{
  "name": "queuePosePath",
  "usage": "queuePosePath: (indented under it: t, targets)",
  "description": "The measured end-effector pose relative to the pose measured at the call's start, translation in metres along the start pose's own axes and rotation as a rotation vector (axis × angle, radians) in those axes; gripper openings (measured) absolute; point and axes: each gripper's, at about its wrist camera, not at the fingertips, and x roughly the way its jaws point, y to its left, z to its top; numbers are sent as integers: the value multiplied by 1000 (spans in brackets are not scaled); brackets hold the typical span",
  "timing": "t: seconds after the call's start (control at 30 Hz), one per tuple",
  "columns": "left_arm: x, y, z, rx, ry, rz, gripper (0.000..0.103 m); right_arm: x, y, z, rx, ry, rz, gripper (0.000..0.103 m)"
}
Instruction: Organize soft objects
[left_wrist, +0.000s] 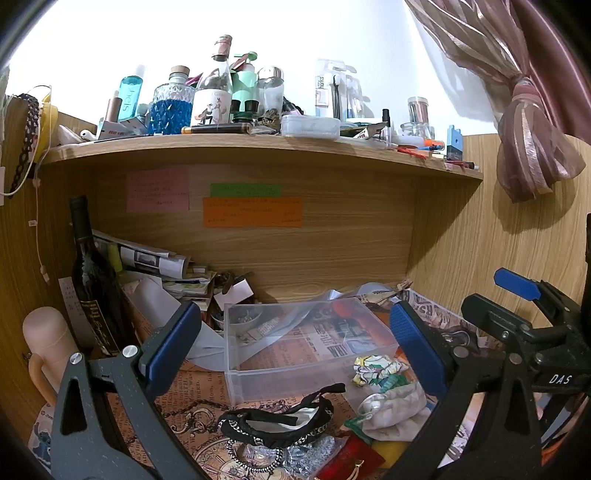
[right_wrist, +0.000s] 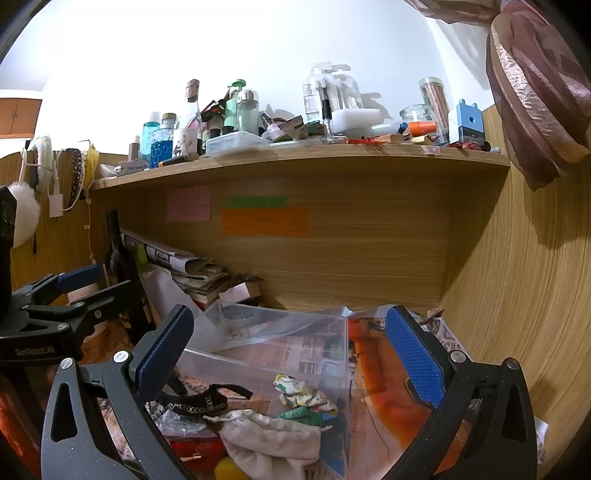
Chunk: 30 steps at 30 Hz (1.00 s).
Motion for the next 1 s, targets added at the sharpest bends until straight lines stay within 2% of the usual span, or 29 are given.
queuePosePath:
  t: [1.0]
  targets:
    - [-5,-8,-3,8,-11,-1,103,-1,0,1,8,1,3,103]
